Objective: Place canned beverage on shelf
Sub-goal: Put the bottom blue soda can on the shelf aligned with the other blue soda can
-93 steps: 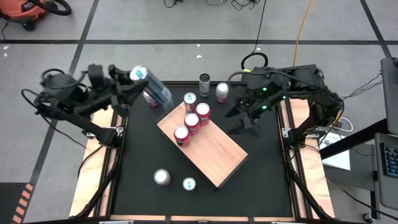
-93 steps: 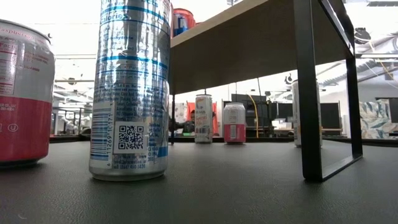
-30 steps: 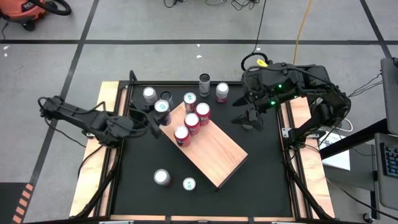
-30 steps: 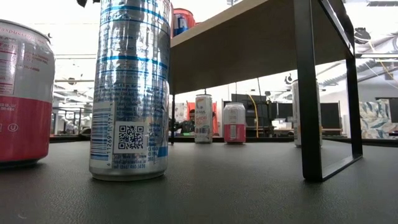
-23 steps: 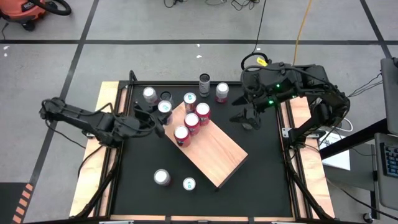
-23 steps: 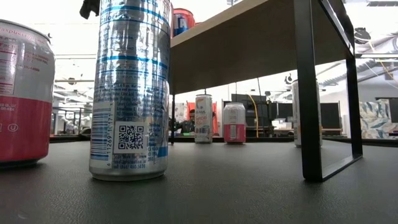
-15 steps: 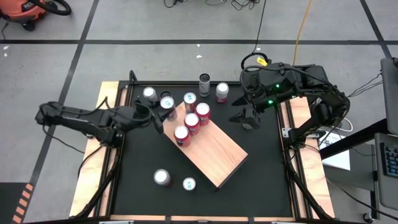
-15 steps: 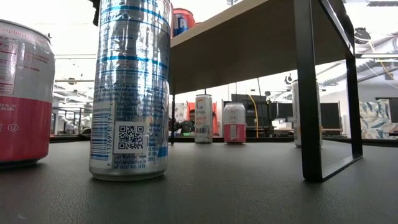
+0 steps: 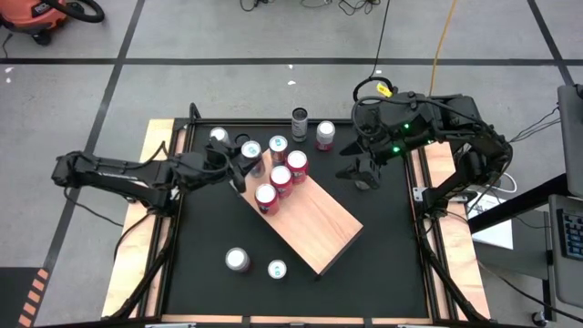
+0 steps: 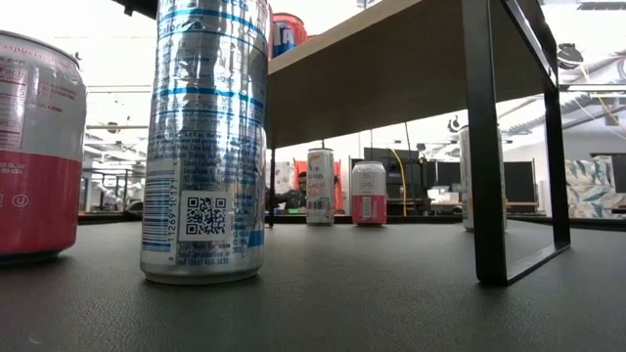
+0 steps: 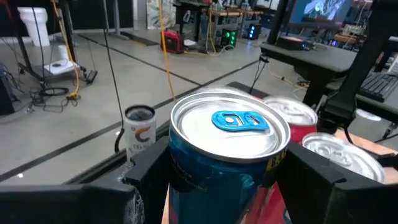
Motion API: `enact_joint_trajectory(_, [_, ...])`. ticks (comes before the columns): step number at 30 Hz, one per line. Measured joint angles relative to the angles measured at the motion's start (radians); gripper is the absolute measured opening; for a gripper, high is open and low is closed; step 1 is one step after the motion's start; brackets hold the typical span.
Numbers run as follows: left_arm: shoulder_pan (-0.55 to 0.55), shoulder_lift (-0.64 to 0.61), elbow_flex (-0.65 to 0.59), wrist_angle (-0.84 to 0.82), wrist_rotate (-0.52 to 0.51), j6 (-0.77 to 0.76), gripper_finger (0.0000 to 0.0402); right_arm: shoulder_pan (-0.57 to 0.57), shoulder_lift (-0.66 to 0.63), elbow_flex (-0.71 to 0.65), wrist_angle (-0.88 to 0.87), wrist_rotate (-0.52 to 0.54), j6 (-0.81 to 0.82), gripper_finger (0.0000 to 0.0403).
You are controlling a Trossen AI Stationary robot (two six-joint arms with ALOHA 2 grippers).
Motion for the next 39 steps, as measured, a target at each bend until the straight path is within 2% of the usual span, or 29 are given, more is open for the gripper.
enact_joint_trajectory(21, [-0.001,0.122,0.0,0.052,-0.003,-0.016,0.024,0.0,0.0,0.0,0.0,0.028,-0.003,0.0352])
enact_joint_trajectory(39, [-0.001,0.136,0.001,0.07,-0.022,-0.017,0.024,0.0,0.0,0.0,0.0,0.054,-0.003,0.0352])
